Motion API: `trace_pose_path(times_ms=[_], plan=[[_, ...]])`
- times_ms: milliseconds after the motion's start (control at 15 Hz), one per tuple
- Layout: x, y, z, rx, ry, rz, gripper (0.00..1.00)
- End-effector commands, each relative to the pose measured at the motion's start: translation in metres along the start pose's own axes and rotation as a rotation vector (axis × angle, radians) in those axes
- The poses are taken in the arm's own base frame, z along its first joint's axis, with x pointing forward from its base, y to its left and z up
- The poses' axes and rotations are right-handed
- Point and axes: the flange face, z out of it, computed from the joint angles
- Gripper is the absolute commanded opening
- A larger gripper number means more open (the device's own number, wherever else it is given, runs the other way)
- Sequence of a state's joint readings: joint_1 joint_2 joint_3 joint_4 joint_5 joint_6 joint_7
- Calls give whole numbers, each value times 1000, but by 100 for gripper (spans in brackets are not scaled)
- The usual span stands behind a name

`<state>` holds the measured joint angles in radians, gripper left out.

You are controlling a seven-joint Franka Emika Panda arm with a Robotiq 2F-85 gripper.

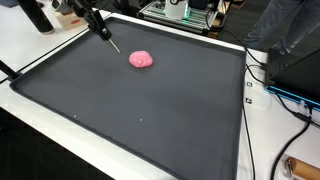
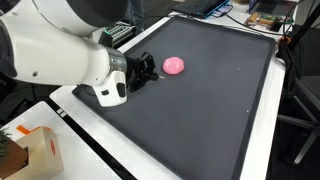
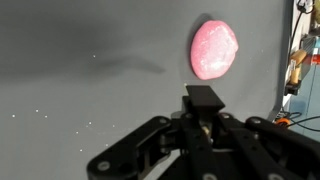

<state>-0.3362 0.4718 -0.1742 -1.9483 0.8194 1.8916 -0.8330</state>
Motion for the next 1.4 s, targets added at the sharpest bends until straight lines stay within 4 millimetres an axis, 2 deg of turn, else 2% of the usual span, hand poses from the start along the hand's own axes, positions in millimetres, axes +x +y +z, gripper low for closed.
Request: trace_pose_path(times_ms=[0,600,1000,1333], plan=[[2,-22,1,-56,12,13,3],[5,-103,11,-242,-9,-25,3],[-14,-173,31,-403,-36,-112,3],[-32,-223,51,-552,-45,-180,3]])
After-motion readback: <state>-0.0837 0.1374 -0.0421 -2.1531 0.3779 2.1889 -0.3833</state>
